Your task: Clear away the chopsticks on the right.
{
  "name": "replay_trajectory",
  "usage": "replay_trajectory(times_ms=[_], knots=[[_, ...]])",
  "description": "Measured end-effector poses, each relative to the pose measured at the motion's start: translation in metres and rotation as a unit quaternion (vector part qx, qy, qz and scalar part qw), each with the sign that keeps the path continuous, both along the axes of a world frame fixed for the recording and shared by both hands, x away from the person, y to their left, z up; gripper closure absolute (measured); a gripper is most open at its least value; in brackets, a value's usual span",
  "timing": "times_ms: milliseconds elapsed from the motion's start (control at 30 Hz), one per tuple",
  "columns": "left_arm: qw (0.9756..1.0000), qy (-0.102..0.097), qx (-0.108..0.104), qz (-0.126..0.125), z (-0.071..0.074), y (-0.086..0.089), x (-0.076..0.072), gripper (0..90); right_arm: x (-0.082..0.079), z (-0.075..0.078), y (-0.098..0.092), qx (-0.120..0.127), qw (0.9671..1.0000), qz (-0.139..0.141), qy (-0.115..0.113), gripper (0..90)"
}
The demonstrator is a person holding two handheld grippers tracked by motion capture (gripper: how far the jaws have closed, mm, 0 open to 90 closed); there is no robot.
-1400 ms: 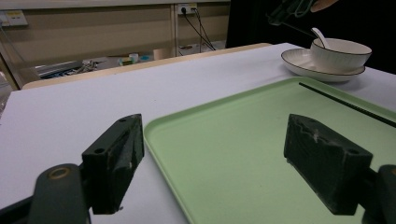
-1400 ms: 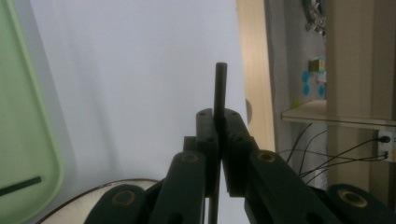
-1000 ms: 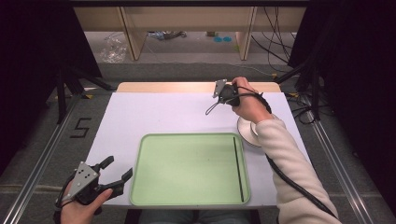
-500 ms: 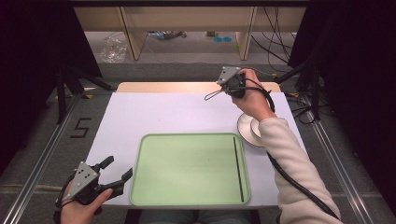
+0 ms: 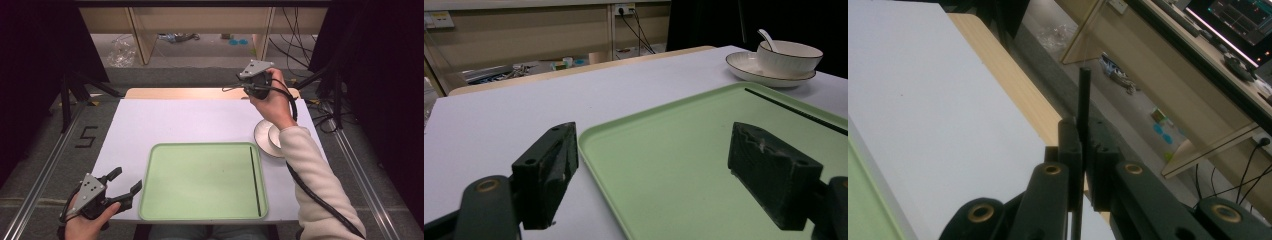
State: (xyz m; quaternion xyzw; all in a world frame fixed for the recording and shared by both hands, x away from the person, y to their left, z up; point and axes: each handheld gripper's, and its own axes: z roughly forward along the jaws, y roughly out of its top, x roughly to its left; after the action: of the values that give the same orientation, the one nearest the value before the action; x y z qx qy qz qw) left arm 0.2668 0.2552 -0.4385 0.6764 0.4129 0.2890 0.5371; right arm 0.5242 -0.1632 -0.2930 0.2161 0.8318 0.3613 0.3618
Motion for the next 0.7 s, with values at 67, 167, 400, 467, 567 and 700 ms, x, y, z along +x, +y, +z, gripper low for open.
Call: replay_trajectory(times_ms=[67, 167, 400, 467, 567, 700], knots=[[1.0000, 0.000, -0.001, 0.000, 0.000, 0.000, 0.000, 20.2, -0.002, 0.002, -0.001, 0.015, 0.9999, -0.001, 0.000, 88.1], [1.0000, -0.001, 0.000, 0.001, 0.000, -0.001, 0.000, 20.1, -0.005, 0.004, -0.002, 0.029, 0.9996, -0.004, 0.002, 88.1], [1.0000, 0.000, 0.001, 0.001, 0.000, 0.000, 0.000, 20.1, -0.012, 0.012, -0.010, 0.089, 0.9953, -0.025, 0.029, 88.1], [1.0000, -0.001, 0.000, 0.001, 0.000, 0.000, 0.000, 20.1, -0.013, 0.014, -0.013, 0.109, 0.9929, -0.028, 0.039, 88.1], [1.0000, 0.000, 0.001, 0.002, 0.000, -0.001, 0.000, 20.1, -0.015, 0.018, -0.015, 0.123, 0.9904, -0.037, 0.051, 88.1], [1.0000, 0.000, 0.000, 0.002, 0.000, 0.000, 0.000, 20.1, -0.017, 0.020, -0.016, 0.143, 0.9852, -0.058, 0.075, 88.1]])
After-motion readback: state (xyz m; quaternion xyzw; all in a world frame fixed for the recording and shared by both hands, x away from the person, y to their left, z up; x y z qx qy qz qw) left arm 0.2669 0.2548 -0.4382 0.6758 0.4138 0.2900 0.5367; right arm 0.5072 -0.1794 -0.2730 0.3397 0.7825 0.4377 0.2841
